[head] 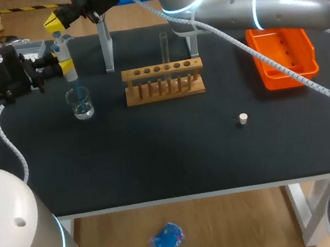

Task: Invert the test tube, pick up the pipette, mount the tip to pipette, aspirate from beaker and dispense into the tube, eject the tip, return the pipette, and cap with the stopper.

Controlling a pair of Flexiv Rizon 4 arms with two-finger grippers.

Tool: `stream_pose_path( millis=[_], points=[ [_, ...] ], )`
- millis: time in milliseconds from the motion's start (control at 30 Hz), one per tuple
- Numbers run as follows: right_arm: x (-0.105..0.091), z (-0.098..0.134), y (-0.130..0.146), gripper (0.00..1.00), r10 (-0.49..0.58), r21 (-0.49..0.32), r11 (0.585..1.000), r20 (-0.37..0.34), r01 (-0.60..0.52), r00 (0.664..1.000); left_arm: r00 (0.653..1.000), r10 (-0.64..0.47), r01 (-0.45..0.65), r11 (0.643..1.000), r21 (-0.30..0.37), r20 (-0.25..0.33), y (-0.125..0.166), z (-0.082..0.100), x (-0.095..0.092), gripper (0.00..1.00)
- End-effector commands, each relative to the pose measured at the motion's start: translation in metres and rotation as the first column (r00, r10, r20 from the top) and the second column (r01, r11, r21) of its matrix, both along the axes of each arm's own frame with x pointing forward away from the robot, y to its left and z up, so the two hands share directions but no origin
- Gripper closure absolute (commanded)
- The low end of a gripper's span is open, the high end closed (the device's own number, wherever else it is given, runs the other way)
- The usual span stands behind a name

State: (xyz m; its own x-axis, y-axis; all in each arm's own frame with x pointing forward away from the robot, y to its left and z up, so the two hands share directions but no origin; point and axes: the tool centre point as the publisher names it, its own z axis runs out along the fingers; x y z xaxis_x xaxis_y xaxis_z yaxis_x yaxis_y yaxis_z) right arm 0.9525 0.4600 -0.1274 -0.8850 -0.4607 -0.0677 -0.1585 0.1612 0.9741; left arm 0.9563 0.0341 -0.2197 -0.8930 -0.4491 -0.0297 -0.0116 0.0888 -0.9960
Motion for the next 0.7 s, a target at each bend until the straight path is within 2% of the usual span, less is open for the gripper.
stream_pose_path(
  millis=[33, 700],
  points=[
    [-0.002, -0.002, -0.003, 1.00, -0.001, 0.003, 1.000, -0.004, 0.001, 1.000, 1.000, 0.001, -0.001, 1.000, -0.001, 0.002, 0.000, 0.000, 0.000, 1.00],
    [-0.004, -0.012, -0.003, 1.00, 0.003, 0.014, 1.000, -0.043, -0.003, 0.999, 1.000, 0.001, -0.001, 1.000, -0.001, 0.002, 0.000, 0.000, 0.000, 1.00]
  ],
)
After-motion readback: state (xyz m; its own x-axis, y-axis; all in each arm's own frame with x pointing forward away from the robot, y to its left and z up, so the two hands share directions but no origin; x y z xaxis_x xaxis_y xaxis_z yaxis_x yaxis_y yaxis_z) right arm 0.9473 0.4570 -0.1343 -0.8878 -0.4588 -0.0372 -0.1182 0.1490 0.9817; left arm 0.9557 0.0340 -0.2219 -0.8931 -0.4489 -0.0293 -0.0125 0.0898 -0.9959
